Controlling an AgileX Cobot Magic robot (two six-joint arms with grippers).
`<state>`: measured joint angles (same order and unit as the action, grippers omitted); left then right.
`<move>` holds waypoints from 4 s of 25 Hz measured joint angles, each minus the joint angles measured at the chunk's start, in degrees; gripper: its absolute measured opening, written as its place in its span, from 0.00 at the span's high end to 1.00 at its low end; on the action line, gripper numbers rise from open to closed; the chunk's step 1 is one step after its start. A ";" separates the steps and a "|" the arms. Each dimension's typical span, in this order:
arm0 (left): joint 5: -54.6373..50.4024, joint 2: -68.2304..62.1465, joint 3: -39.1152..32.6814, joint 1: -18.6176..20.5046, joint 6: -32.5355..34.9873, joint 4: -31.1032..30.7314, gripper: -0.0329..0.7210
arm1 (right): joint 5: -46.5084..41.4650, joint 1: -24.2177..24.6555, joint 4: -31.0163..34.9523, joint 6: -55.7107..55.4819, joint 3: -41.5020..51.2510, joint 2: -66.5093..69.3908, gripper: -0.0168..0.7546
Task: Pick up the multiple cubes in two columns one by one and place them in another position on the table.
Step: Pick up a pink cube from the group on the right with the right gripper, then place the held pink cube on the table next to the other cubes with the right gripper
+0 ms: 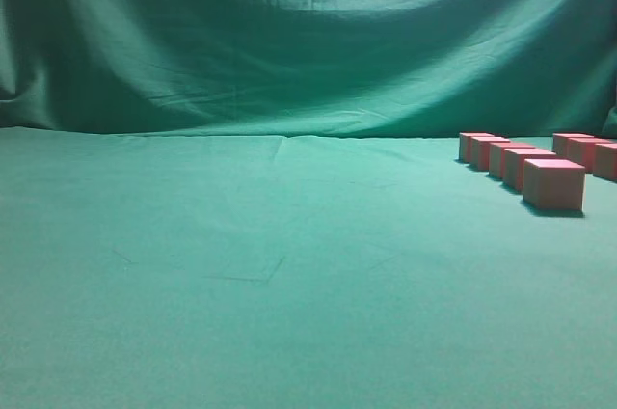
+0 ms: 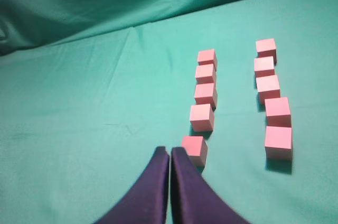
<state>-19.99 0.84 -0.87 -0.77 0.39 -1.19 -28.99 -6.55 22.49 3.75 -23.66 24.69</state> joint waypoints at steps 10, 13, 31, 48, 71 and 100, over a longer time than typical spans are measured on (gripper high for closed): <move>0.00 0.00 0.00 0.00 0.00 0.00 0.96 | -21.00 -0.81 -0.77 8.01 -17.98 18.12 0.98; 0.00 0.00 0.00 0.00 0.00 0.00 0.96 | -25.05 -4.12 -1.53 8.58 -22.26 25.05 0.98; 0.00 0.00 0.00 0.00 0.00 0.00 0.96 | -27.23 -20.08 -28.24 -17.00 -35.89 60.35 0.98; 0.00 0.00 0.00 0.00 0.00 0.00 0.96 | -15.20 -20.08 -37.74 -35.58 -36.22 70.88 0.26; 0.00 0.00 0.00 0.00 0.00 0.00 0.96 | -11.02 -20.08 -40.15 -41.97 -38.27 81.34 0.58; 0.00 0.00 0.00 0.00 0.00 0.00 0.96 | -30.20 -28.26 -27.86 13.59 -62.94 85.45 0.65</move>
<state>-19.99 0.84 -0.87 -0.77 0.39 -1.19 -59.20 -34.81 -5.37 17.34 -86.60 110.14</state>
